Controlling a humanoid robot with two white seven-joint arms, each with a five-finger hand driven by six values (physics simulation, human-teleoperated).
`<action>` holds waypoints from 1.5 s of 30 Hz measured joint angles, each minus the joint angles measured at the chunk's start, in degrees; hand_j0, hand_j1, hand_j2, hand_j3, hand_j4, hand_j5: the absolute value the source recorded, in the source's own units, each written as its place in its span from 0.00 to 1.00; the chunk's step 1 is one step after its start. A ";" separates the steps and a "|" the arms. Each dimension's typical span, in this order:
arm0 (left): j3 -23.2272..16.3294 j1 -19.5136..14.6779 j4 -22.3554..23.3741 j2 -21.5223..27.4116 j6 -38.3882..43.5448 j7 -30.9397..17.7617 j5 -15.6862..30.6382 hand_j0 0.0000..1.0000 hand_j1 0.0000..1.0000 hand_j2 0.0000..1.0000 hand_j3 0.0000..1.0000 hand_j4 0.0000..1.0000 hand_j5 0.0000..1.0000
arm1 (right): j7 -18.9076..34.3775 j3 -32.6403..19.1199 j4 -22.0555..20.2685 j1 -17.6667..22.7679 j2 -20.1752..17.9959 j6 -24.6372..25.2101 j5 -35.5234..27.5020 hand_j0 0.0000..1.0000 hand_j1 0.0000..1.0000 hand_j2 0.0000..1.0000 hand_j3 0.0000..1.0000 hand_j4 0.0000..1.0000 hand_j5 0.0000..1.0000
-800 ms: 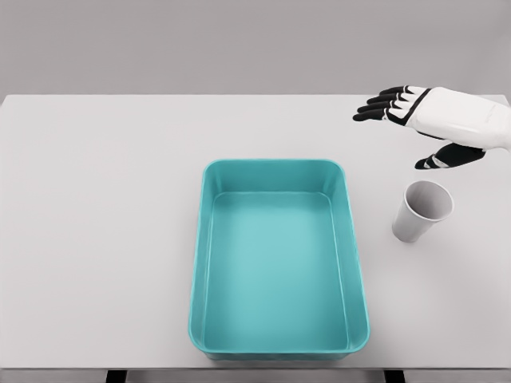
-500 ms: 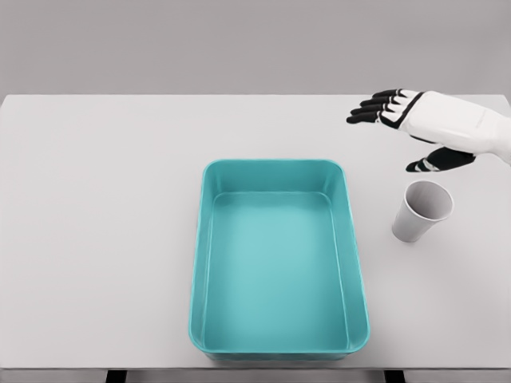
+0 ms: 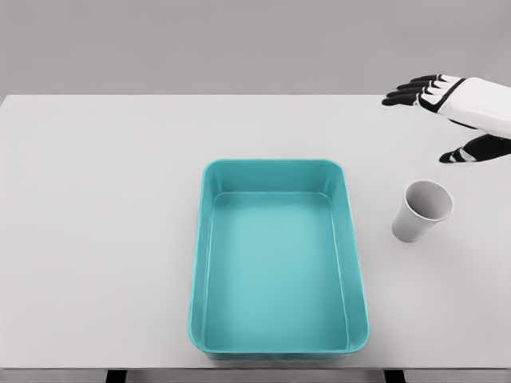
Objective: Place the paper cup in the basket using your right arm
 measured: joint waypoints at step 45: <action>0.00 0.00 0.00 0.00 0.00 0.01 0.01 1.00 1.00 1.00 1.00 1.00 1.00 | 0.00 44.26 0.10 -23.03 -12.51 11.61 -5.28 1.00 1.00 1.00 1.00 1.00 1.00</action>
